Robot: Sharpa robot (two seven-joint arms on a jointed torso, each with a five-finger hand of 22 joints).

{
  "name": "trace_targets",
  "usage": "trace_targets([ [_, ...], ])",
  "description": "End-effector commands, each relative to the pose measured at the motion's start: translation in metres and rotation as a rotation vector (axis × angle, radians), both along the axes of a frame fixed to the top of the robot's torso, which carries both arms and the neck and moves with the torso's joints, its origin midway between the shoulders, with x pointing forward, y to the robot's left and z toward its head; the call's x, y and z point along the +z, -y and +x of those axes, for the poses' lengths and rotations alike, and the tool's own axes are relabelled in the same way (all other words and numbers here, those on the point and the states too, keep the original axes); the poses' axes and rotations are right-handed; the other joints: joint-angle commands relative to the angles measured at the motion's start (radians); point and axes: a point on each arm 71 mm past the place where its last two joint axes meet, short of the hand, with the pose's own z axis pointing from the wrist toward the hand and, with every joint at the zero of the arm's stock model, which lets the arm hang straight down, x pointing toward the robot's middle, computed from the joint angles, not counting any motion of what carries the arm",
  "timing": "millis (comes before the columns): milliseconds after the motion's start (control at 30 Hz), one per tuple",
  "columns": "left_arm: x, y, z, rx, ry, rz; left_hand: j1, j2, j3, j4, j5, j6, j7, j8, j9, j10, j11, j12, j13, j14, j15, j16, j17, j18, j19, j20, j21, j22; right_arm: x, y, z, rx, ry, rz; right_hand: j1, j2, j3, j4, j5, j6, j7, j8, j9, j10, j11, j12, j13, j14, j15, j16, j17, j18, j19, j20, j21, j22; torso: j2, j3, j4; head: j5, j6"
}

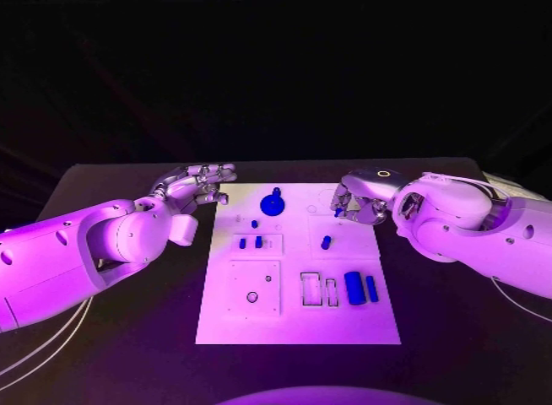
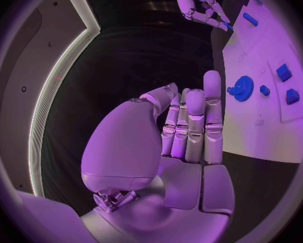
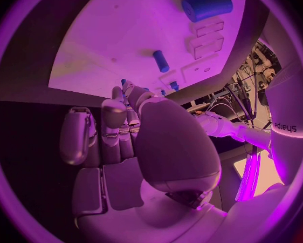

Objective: Assemble the parts on the task board

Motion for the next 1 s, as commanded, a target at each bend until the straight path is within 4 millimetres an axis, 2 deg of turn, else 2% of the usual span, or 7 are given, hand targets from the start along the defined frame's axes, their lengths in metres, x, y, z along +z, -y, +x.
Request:
trace_targets([
  [33,0.001,0.001,-0.001,-0.011,0.002,-0.008,0.005,0.008,-0.001,-0.004,0.000,-0.004,0.003,0.004,-0.002,-0.005,0.001,0.005,0.000,-0.008,0.000,-0.004,-0.002,0.011,-0.005,0.000,-0.006,-0.001,0.003,-0.011,-0.006,0.020,-0.015,0.058,-0.013,0.001,0.009,-0.002,-0.004,0.006,0.002,0.002,0.001,0.010,0.001,-0.008,-0.001,0.015,0.001,0.007,0.001,0.004,0.007,0.001,0.004,0.001,0.000,-0.0002,0.0000,0.003,-0.001],
  [200,0.001,0.003,-0.001,-0.017,0.003,-0.010,0.005,0.008,-0.001,-0.004,0.000,-0.004,0.003,0.004,-0.002,-0.005,0.001,0.005,0.000,-0.008,0.000,-0.004,-0.002,0.011,-0.005,0.000,-0.006,-0.001,0.004,-0.037,-0.021,0.098,-0.041,0.104,-0.013,0.001,0.013,-0.004,-0.003,0.005,0.004,0.001,0.001,0.010,0.002,-0.010,-0.001,0.014,0.001,0.005,-0.001,0.004,0.007,0.002,0.004,0.001,0.000,-0.0016,0.0018,0.007,-0.003],
  [333,0.001,0.006,-0.002,-0.025,0.003,-0.014,0.005,0.008,-0.001,-0.004,0.000,-0.004,0.003,0.004,-0.002,-0.005,0.001,0.005,0.000,-0.008,0.000,-0.004,-0.002,0.011,-0.005,0.000,-0.006,-0.001,0.001,-0.059,-0.033,0.165,-0.067,0.128,-0.013,0.000,0.016,-0.006,-0.002,0.005,0.005,0.001,0.002,0.010,0.003,-0.012,-0.001,0.013,0.002,0.005,-0.002,0.004,0.007,0.003,0.004,0.001,0.000,-0.0026,0.0016,0.022,-0.009],
  [467,0.001,0.008,-0.003,-0.030,0.004,-0.017,0.005,0.008,-0.001,-0.004,0.000,-0.004,0.003,0.004,-0.002,-0.005,0.001,0.005,0.000,-0.008,0.000,-0.004,-0.002,0.011,-0.005,0.000,-0.006,-0.001,-0.009,-0.079,-0.042,0.220,-0.109,0.139,-0.014,0.000,0.017,-0.007,-0.002,0.004,0.005,0.000,0.002,0.010,0.003,-0.012,-0.001,0.013,0.002,0.006,-0.001,0.005,0.007,0.004,0.004,0.001,0.000,-0.0038,0.0009,0.037,-0.013],
  [567,0.001,0.010,-0.004,-0.034,0.004,-0.019,0.005,0.008,-0.001,-0.004,0.000,-0.004,0.003,0.004,-0.002,-0.005,0.001,0.005,0.000,-0.008,0.000,-0.004,-0.002,0.011,-0.005,0.000,-0.006,-0.001,-0.020,-0.091,-0.048,0.252,-0.141,0.142,-0.014,0.000,0.020,-0.009,-0.001,0.004,0.006,-0.001,0.002,0.010,0.004,-0.014,-0.001,0.013,0.002,0.005,-0.002,0.005,0.006,0.004,0.003,0.000,0.002,-0.0051,0.0004,0.038,-0.015],
  [733,0.001,0.013,-0.006,-0.042,0.003,-0.023,0.005,0.008,-0.001,-0.004,0.000,-0.004,0.003,0.004,-0.002,-0.005,0.001,0.005,0.000,-0.008,0.000,-0.004,-0.002,0.011,-0.005,0.000,-0.006,-0.001,-0.039,-0.104,-0.053,0.282,-0.181,0.131,-0.014,-0.001,0.022,-0.012,0.000,0.003,0.007,-0.002,0.002,0.010,0.004,-0.016,-0.001,0.012,0.003,0.004,-0.003,0.005,0.006,0.005,0.002,-0.002,0.002,-0.0044,0.0007,0.045,-0.022],
  [1000,0.002,0.016,-0.009,-0.052,0.007,-0.022,0.005,0.008,-0.003,-0.005,0.000,-0.005,0.004,0.004,-0.002,-0.007,0.002,0.006,0.000,-0.008,0.000,-0.004,-0.003,0.011,-0.005,0.001,-0.007,-0.002,-0.053,-0.114,-0.056,0.299,-0.213,0.113,-0.015,-0.001,0.024,-0.014,0.000,0.002,0.008,-0.002,0.002,0.009,0.005,-0.018,-0.001,0.011,0.003,0.003,-0.005,0.006,0.005,0.006,0.002,-0.003,0.001,-0.0021,0.0000,0.056,-0.031],
])
